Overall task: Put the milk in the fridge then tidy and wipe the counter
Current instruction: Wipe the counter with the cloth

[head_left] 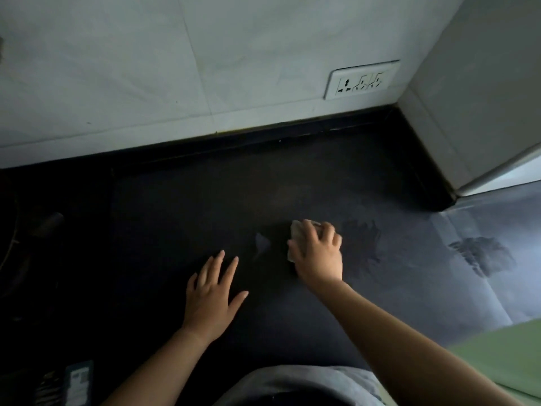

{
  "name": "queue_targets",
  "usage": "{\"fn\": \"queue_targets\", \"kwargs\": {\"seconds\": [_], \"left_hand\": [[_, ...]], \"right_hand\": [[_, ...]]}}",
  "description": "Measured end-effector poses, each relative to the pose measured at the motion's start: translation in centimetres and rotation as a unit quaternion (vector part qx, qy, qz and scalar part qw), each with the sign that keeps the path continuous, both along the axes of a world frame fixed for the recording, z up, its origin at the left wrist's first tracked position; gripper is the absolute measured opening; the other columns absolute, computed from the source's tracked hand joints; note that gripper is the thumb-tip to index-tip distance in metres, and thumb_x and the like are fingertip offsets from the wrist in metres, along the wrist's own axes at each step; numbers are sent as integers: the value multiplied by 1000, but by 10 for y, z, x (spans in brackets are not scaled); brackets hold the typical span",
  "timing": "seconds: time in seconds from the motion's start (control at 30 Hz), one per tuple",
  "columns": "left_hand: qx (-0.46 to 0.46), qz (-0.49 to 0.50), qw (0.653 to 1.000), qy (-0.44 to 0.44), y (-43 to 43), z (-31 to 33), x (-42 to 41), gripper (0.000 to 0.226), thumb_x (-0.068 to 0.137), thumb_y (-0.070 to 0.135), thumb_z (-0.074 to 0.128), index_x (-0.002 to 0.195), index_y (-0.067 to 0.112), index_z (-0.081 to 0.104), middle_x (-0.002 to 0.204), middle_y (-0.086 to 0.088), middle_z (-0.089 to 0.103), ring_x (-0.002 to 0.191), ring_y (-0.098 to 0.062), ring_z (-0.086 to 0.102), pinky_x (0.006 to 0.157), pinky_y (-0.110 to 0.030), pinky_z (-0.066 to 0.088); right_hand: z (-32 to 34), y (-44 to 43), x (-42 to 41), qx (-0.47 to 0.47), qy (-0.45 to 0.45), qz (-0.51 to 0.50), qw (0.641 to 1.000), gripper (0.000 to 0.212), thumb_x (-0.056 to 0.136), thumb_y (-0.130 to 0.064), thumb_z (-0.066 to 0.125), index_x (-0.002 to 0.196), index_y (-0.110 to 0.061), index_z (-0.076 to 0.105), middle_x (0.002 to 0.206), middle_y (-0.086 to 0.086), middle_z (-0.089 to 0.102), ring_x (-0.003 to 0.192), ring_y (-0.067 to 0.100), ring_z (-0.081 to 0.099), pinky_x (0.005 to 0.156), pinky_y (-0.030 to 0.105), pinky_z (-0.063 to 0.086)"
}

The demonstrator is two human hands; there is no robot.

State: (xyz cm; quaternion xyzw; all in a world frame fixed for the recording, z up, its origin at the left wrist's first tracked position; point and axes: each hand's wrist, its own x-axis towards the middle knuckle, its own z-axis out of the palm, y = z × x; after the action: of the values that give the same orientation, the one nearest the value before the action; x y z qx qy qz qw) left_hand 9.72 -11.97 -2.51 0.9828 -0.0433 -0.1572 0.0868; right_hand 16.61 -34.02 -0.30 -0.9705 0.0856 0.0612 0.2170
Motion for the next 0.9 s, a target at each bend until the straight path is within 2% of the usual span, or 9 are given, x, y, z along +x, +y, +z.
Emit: {"fn": "queue_targets", "kwargs": {"seconds": [0.07,0.13,0.27,0.4,0.5,0.6,0.73,0.9], "left_hand": [[13,-11,1000,12,2,1,1,71,88,62,30,147,34,3,159,0,-3,145,-21,4,113,-42,16],[11,-10,1000,12,3,2,1,71,88,63,30,147,35,3,159,1,-4,145,-21,4,114,-42,15],[-14,5,1000,15,1,4,-1,71,88,61,34,148,33,7,159,0,-2,145,-22,5,114,-45,15],[-10,1,1000,11,2,2,-1,70,89,59,33,147,33,6,159,0,-3,146,-22,3,115,-45,13],[-13,1,1000,12,2,2,-2,69,89,59,33,148,33,7,159,0,-3,146,-22,2,114,-45,13],[-6,2,1000,19,3,-1,-3,69,89,61,26,147,35,0,159,2,-10,146,-20,-3,114,-45,10],[-15,8,1000,23,4,0,-2,69,89,61,29,146,36,-1,158,4,-13,145,-18,-6,115,-44,8],[-29,13,999,11,2,0,-3,69,89,58,32,147,35,2,158,4,-12,144,-15,-11,115,-44,7]], "right_hand": [[-5,13,-17,8,7,80,997,59,84,-52,49,136,-35,26,141,9,21,123,32,26,89,46,47],[-10,12,-34,17,15,107,994,65,83,-54,50,138,-37,21,142,6,19,126,29,24,92,43,45],[-13,-17,-46,25,16,104,994,67,81,-55,53,139,-38,24,141,2,20,125,26,23,87,39,47],[-7,-34,-18,34,17,58,998,57,83,-52,54,134,-36,33,138,1,19,121,25,23,79,37,49],[-2,-20,3,37,15,21,999,52,87,-44,53,134,-31,36,137,5,25,119,27,28,84,40,47],[-4,-2,-1,29,20,15,999,52,88,-44,49,136,-32,32,140,6,24,122,29,28,90,46,46],[-14,3,-42,53,1,92,994,55,87,-48,47,138,-34,29,141,5,24,123,28,29,95,42,43],[-21,-9,-44,82,-14,79,993,52,86,-45,51,133,-35,33,136,2,23,117,23,28,94,41,42]]}}
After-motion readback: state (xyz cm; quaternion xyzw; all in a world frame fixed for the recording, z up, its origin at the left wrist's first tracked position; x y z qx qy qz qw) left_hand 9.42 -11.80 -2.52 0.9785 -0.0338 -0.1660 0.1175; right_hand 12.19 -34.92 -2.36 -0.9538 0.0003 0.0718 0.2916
